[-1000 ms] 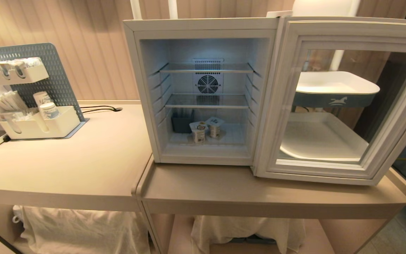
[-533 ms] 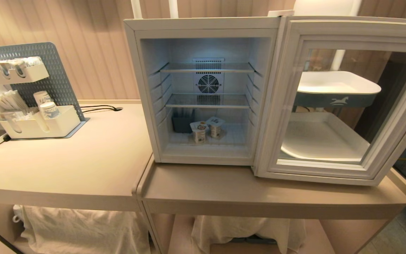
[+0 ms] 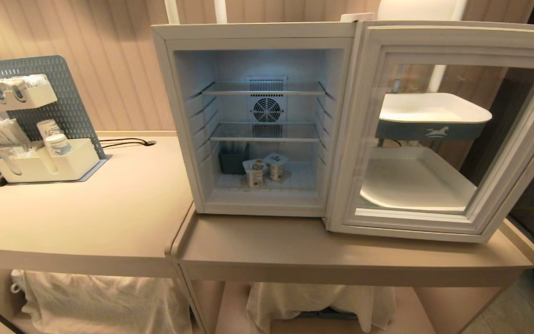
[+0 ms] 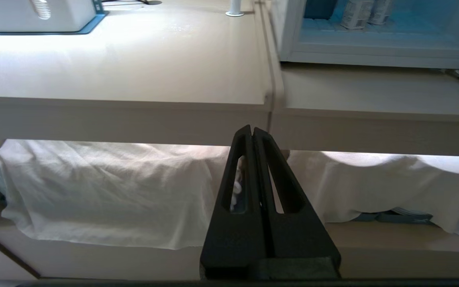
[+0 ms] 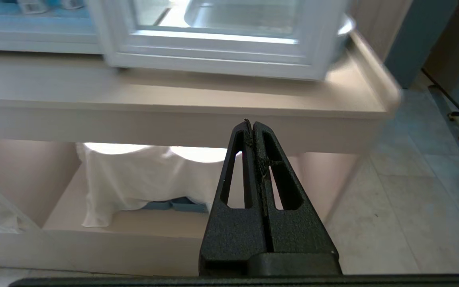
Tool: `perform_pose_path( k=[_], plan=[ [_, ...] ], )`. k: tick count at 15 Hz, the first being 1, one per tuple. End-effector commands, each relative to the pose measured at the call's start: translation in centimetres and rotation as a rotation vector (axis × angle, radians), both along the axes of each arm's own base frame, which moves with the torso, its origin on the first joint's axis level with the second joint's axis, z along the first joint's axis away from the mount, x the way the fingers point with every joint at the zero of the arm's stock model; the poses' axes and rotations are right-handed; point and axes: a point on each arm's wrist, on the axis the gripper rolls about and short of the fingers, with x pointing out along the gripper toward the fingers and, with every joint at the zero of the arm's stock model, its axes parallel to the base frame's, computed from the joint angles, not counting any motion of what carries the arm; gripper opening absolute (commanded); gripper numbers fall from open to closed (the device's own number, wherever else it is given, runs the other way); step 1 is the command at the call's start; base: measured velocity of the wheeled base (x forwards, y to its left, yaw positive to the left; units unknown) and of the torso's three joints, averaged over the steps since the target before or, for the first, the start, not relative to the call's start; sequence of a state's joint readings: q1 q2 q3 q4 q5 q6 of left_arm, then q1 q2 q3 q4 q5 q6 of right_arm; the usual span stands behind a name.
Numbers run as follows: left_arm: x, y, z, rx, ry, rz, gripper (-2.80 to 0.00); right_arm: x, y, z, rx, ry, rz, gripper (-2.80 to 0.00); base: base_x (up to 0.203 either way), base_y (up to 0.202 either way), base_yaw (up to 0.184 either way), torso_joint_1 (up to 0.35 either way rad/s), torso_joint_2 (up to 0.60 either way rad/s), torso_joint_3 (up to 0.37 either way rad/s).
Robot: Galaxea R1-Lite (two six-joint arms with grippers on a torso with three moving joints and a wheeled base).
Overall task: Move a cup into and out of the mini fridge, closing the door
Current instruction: Close the freezer door
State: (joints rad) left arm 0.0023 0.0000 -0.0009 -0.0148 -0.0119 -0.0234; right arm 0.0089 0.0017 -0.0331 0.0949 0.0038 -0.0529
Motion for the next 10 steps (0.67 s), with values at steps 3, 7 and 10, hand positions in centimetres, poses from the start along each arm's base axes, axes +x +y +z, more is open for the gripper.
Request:
perform_pose_path(
  k=[3,7,10],
  plan=[
    [0.01,0.00,0.03,-0.001,0.000,0.000,-2.80,-0.01,0.00,0.00,-0.001,0.001,0.001,-2.80,0.000,-0.177,-0.002,0.004,0.00,0.003],
    [0.02,0.00,-0.01,-0.001,0.002,0.000,-2.80,-0.01,-0.01,0.03,0.034,0.003,-0.006,-2.80,0.000,-0.039,-0.001,0.001,0.00,0.001],
    [0.02,0.00,-0.01,-0.001,0.002,0.000,-2.80,-0.02,-0.04,0.20,0.064,-0.014,-0.019,-2.80,0.000,0.000,0.000,0.000,0.00,0.000]
  ],
)
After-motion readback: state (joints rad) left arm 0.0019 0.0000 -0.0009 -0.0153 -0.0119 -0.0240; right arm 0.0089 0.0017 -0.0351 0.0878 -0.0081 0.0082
